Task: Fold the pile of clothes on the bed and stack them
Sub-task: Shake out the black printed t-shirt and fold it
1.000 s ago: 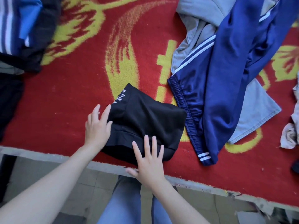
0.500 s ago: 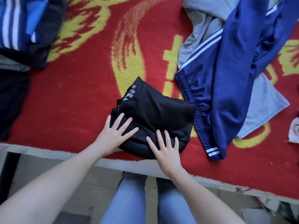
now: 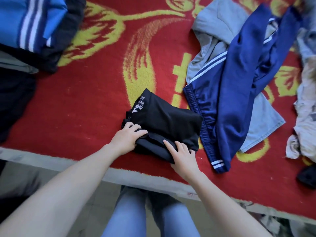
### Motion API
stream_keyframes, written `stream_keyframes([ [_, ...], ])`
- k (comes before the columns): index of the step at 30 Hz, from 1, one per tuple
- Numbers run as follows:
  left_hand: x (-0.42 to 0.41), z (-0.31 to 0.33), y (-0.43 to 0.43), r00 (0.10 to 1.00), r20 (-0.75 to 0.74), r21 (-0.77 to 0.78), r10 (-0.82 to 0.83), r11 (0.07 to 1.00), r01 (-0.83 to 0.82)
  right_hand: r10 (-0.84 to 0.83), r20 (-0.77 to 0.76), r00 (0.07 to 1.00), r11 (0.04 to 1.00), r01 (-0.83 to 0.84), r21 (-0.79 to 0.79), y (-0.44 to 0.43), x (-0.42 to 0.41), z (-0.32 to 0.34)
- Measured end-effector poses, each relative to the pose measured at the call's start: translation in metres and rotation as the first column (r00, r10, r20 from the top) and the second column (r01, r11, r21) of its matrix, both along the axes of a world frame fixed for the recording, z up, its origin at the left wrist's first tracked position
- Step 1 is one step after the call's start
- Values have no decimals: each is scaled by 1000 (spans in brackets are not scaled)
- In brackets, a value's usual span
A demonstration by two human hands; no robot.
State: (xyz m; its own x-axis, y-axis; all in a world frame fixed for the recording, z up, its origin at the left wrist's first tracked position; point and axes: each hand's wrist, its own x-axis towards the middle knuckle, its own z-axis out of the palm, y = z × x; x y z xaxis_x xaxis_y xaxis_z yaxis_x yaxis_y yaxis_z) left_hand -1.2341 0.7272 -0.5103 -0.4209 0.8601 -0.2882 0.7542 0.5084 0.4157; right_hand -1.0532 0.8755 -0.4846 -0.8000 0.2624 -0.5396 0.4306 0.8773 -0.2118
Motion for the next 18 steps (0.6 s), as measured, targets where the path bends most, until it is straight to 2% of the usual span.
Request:
stream_keyframes([
  [2,3,2,3,993,110,-146,35,989,-19,-16,-29,999,999,17,45,-1,3,2],
  [4,7,6,3,984,171,-213,54,977,-17,6,-106,994,994,5,106,1,5,5],
  [6,16,15,0,978,192,-247,81,969,-32,92,-199,976,987,-64,145,5,4,14],
  [8,26,28,-3,986,151,-259,68,966,-27,242,-218,945,944,-178,279,11,7,26],
  [10,32,45,-3,995,66,-230,70,972,-53,329,-262,907,907,-227,354,21,5,46],
  [13,28,78,1,987,11,-125,161,979,-159,421,-324,847,864,-266,428,38,-14,91],
  [18,18,143,-8,951,-48,57,306,951,-304,586,-305,751,748,-356,560,45,-56,178],
])
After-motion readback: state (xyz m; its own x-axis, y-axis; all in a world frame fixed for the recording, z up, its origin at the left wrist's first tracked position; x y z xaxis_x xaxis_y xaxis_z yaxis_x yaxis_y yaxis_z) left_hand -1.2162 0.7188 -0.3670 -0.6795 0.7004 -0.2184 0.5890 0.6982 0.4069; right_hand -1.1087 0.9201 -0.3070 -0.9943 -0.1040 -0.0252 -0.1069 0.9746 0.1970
